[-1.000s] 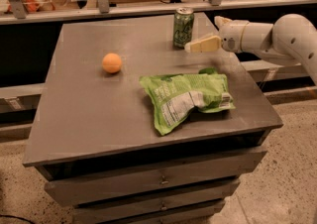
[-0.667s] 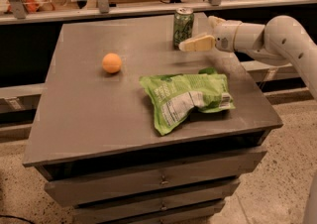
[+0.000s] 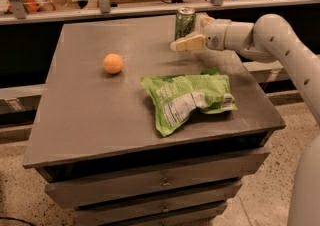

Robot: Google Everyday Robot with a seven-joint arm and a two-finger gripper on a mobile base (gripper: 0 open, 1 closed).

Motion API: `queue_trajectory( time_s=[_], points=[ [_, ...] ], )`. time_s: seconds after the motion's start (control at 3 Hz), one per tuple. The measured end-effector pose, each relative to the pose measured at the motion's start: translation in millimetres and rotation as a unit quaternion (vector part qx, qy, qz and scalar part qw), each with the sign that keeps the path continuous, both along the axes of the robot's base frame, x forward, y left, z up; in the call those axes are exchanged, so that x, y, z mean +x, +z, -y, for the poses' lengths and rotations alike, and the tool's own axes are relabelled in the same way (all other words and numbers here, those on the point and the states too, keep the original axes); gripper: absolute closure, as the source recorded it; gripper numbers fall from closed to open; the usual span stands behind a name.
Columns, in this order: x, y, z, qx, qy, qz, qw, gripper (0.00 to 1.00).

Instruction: Move green can near orange

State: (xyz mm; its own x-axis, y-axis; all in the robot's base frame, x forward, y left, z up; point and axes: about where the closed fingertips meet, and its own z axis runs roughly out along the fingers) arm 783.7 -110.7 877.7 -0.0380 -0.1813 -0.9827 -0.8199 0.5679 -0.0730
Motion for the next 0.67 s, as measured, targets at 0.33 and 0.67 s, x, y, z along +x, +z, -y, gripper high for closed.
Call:
queue_trajectory(
  time_s=[0.33,0.67],
  points=[
    [3.0,-3.1,-11.0,0.003,0.018,-0.002,0.9998,0.15],
    [6.1,-7.8,-19.3,0.006,0.034,-0.005,0.9994,0.39]
  ],
)
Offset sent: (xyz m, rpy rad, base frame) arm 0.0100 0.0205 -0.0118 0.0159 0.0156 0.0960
